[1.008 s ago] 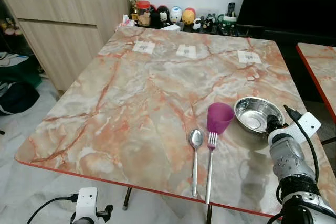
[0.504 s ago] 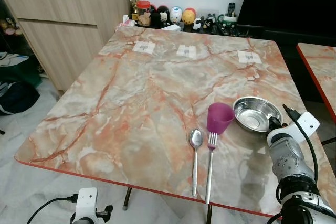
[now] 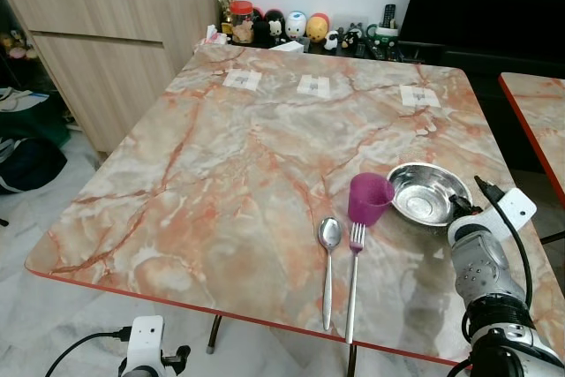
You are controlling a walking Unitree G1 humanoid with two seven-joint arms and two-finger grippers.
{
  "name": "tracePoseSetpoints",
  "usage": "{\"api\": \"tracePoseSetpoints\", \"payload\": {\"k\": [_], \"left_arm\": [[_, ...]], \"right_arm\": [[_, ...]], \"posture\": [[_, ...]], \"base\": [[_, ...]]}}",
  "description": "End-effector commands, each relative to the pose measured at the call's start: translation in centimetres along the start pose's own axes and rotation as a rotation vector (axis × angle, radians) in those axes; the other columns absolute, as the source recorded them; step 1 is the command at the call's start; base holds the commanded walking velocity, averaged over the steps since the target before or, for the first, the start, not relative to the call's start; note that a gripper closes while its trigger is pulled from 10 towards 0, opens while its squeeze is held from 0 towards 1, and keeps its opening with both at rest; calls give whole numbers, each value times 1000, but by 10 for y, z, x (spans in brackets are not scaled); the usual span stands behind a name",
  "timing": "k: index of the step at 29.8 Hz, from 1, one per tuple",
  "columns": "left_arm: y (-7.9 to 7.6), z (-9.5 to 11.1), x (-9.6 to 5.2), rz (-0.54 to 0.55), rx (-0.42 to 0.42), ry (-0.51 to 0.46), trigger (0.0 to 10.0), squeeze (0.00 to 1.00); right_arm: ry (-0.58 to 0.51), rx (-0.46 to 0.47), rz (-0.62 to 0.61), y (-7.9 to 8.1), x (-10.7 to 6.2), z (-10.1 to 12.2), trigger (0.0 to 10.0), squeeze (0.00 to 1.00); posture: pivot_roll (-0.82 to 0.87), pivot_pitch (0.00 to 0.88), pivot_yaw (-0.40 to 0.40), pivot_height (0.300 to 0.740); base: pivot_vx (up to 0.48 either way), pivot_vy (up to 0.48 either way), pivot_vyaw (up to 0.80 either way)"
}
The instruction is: Setting the table
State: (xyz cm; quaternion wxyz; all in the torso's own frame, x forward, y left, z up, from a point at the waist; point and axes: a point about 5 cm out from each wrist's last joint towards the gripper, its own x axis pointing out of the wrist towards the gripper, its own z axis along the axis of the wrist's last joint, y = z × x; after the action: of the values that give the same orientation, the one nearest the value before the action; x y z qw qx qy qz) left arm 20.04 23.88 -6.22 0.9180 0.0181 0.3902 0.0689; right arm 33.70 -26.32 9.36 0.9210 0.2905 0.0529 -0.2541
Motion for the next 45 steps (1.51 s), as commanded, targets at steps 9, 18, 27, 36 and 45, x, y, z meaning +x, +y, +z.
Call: {"api": "tracePoseSetpoints", "payload": {"k": [9, 18, 27, 36, 45], "left_arm": [[4, -5, -2, 7, 11, 17, 10000, 0], [4, -5, -2, 7, 16, 18, 10000, 0], [2, -4, -1, 0, 25, 17, 10000, 0], [3, -1, -1, -4, 46, 8, 10000, 0], [5, 2, 0, -3, 56, 0, 10000, 0]], "right_arm": [[-420, 96, 160, 5, -25, 51, 0, 0], [-523, 156, 411, 34, -55, 58, 10000, 0], [-559, -32, 606, 67, -70, 60, 10000, 0], [-540, 14, 601, 67, -73, 53, 10000, 0], [-546, 33, 603, 67, -77, 51, 10000, 0]], "posture": [[106, 16, -43, 740], [100, 29, -39, 740], [99, 41, -43, 740], [110, 48, -27, 740], [106, 36, -19, 740]], "base": [[0, 0, 0], [0, 0, 0], [0, 0, 0], [0, -448, 0], [0, -472, 0]]}}
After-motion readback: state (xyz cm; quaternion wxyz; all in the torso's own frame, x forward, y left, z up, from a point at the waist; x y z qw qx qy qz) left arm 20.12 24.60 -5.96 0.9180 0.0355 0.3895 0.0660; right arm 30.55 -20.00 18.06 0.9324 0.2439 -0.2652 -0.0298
